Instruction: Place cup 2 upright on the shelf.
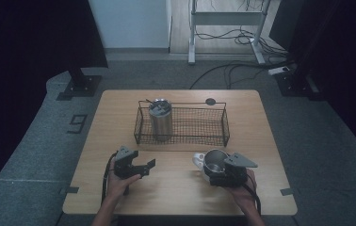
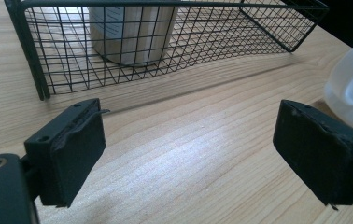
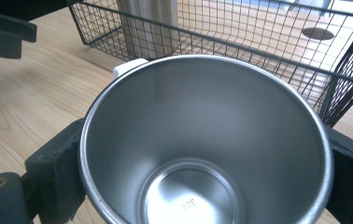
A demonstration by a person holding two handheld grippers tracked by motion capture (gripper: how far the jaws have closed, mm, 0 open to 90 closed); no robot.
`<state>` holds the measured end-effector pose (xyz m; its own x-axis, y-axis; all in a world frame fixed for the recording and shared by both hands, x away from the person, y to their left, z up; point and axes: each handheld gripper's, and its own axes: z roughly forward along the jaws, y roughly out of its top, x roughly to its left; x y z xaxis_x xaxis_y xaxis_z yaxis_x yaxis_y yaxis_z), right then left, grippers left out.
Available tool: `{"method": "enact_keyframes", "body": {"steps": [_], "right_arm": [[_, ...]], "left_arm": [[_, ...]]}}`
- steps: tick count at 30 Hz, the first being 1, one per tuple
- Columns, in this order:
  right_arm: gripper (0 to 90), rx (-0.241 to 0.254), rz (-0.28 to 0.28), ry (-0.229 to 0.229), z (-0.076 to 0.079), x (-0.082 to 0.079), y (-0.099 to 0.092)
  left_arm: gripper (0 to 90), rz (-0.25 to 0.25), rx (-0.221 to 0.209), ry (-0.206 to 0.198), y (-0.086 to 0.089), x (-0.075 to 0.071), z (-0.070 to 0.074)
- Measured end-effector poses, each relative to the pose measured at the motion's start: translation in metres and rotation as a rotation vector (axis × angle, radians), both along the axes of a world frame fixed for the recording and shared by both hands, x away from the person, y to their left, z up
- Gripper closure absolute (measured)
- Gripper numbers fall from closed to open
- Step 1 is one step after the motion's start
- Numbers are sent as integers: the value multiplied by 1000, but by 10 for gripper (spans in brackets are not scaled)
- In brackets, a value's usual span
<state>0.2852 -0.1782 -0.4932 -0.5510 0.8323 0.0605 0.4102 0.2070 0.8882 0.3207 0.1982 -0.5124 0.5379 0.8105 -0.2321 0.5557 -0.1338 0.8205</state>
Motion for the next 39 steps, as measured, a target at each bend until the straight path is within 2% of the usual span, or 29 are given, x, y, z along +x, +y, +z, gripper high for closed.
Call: {"method": "enact_keyframes", "body": {"steps": [13, 20, 29, 39], "right_arm": [[62, 28, 6, 8, 10, 1, -5], [62, 46, -5, -5, 17, 2, -12], [63, 63, -4, -35, 38, 8, -17], [63, 65, 11, -41, 49, 13, -16]], "left_arm": [[94, -6, 8, 9, -1, 0, -1], [93, -3, 9, 6, -2, -1, -1], [93, -10, 13, 8, -3, -1, -1], [93, -17, 14, 9, -4, -2, -1]]}}
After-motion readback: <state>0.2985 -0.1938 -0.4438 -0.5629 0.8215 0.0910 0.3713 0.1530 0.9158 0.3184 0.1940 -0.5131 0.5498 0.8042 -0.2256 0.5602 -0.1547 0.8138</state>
